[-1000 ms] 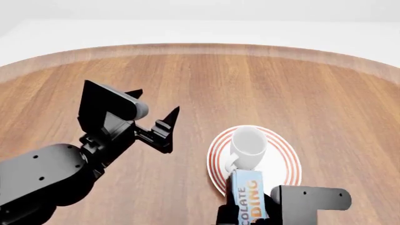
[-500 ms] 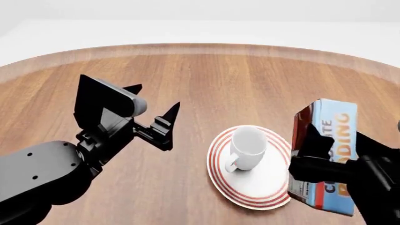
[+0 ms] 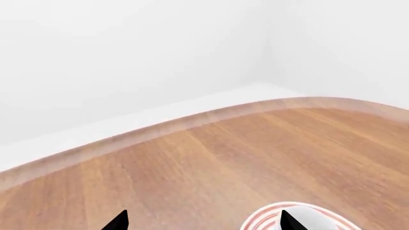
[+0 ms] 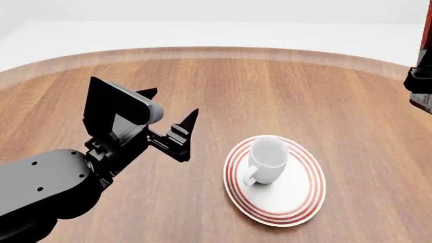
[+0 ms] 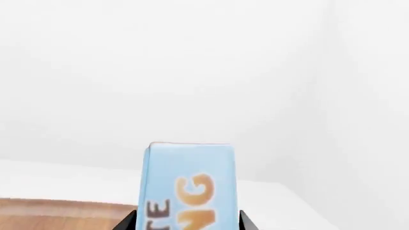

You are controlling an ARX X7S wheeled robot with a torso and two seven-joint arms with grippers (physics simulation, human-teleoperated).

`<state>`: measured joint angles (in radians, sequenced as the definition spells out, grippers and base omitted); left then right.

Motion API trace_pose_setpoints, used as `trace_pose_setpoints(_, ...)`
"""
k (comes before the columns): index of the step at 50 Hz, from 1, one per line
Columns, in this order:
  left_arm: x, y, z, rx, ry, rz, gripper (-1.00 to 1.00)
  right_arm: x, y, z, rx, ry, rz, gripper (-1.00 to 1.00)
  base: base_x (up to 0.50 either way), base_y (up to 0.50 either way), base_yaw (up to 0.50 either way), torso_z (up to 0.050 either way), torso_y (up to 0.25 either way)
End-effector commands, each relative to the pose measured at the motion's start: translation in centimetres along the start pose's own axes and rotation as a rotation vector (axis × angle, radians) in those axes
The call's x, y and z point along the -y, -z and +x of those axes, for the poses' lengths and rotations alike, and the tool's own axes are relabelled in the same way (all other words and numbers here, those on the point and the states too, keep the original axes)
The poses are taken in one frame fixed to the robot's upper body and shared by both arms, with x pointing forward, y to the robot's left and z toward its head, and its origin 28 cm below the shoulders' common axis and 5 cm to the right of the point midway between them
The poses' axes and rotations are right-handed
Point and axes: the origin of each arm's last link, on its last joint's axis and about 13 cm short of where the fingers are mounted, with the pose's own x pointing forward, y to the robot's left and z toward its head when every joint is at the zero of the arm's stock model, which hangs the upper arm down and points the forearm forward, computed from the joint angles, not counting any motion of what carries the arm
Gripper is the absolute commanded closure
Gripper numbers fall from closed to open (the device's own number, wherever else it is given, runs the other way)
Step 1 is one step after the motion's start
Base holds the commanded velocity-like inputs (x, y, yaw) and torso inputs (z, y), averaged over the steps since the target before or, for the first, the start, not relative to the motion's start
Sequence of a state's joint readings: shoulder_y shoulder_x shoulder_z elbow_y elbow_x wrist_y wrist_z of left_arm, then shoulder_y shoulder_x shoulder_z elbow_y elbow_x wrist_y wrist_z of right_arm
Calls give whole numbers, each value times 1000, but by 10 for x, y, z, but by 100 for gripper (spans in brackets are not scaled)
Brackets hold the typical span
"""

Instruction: Pick up the white mug and put it on the plate, and put the chocolate pudding to the right of the plate.

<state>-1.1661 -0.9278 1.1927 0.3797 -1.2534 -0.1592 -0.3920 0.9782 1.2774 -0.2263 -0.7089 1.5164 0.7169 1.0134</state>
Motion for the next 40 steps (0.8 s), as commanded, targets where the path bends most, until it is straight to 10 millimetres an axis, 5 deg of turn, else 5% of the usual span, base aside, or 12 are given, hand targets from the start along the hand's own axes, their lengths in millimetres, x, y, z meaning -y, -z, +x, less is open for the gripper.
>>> trace_pose_setpoints(1, 6, -5, 4, 27, 45, 13, -100, 6, 4, 46, -20, -200, -92, 100, 0, 0, 0, 0, 0)
trace_pose_setpoints(18, 7, -4, 9, 19, 59, 12, -100, 15, -21, 150, -183, -259, -244, 100, 0, 0, 0, 0, 0)
trace_pose_setpoints(30, 9, -4, 11, 17, 71, 12, -100, 34, -46, 171, -318, -270, -267, 100, 0, 0, 0, 0, 0)
trace_pose_setpoints(40, 9, -3, 14, 10, 80, 13, -100, 34, -22, 190, -449, -123, -208, 100, 0, 0, 0, 0, 0)
